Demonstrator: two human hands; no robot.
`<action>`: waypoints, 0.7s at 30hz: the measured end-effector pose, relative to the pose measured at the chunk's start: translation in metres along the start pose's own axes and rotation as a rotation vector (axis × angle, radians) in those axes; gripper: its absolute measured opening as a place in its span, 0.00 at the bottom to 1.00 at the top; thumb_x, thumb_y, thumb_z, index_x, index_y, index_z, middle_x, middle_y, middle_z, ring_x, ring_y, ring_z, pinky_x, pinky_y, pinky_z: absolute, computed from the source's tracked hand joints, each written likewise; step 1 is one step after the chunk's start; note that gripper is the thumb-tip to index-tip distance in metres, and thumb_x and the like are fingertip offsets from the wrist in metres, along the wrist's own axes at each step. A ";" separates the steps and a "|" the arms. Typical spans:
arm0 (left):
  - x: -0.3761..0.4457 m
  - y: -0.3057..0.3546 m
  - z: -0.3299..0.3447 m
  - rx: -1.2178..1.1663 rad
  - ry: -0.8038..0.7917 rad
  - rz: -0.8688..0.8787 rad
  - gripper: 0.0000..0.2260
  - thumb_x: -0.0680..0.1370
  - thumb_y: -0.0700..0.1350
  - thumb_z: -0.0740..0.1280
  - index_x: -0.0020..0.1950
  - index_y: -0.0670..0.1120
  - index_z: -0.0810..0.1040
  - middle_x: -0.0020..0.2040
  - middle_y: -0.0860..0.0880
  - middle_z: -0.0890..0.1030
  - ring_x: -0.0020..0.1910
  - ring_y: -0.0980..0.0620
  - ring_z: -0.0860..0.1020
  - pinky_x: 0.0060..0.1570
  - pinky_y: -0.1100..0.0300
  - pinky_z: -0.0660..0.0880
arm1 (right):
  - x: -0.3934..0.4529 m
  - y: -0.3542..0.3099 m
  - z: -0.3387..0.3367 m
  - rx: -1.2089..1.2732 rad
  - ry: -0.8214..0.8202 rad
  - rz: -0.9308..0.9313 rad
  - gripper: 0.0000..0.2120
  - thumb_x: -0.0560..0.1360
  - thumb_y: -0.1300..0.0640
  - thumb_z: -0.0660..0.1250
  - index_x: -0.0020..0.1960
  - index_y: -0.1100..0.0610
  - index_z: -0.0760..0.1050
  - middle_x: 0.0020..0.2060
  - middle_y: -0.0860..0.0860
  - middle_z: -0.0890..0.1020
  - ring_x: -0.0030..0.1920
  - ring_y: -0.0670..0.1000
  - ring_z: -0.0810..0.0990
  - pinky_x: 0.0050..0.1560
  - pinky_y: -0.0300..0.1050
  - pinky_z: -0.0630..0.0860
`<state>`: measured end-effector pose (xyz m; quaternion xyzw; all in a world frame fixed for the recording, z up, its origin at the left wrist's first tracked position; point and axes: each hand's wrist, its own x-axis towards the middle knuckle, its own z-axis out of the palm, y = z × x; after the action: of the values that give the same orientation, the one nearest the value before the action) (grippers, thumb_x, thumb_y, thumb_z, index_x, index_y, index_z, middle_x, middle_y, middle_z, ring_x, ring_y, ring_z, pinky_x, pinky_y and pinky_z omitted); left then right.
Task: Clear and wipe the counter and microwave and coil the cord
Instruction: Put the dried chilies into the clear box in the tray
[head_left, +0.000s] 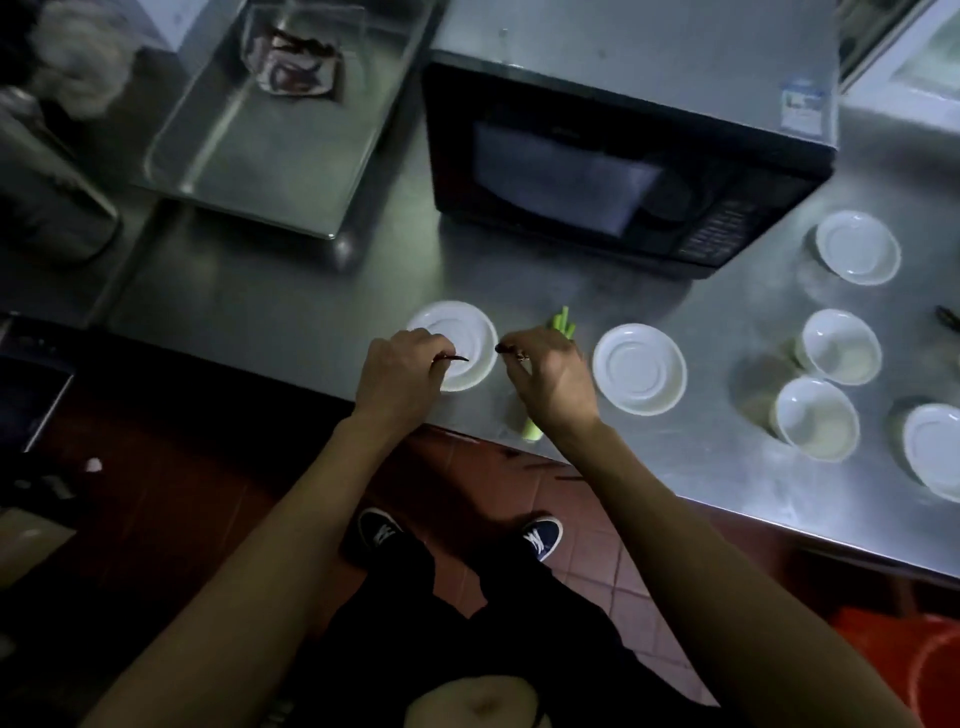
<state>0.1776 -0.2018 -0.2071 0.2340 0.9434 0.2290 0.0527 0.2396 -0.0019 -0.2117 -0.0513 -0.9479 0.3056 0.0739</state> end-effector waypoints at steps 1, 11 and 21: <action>-0.004 -0.014 -0.006 -0.001 0.009 -0.013 0.05 0.77 0.45 0.67 0.48 0.51 0.82 0.44 0.51 0.82 0.44 0.45 0.78 0.45 0.46 0.73 | 0.003 -0.012 0.009 0.009 -0.020 -0.004 0.10 0.75 0.56 0.65 0.52 0.54 0.82 0.46 0.51 0.84 0.48 0.57 0.81 0.50 0.57 0.77; -0.024 -0.141 -0.067 -0.014 0.079 -0.083 0.03 0.77 0.45 0.68 0.48 0.49 0.81 0.44 0.51 0.81 0.44 0.47 0.77 0.46 0.47 0.74 | 0.043 -0.125 0.088 -0.006 -0.054 -0.077 0.08 0.76 0.58 0.65 0.51 0.55 0.82 0.46 0.52 0.85 0.48 0.57 0.81 0.49 0.56 0.77; 0.007 -0.185 -0.095 -0.033 0.092 -0.057 0.03 0.77 0.44 0.68 0.49 0.49 0.81 0.45 0.51 0.81 0.43 0.48 0.77 0.45 0.49 0.73 | 0.085 -0.153 0.104 0.031 0.020 -0.080 0.06 0.76 0.60 0.68 0.50 0.55 0.82 0.44 0.52 0.84 0.44 0.56 0.81 0.44 0.53 0.78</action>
<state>0.0742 -0.3825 -0.2071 0.1955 0.9471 0.2537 0.0195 0.1305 -0.1730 -0.1957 -0.0154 -0.9435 0.3168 0.0963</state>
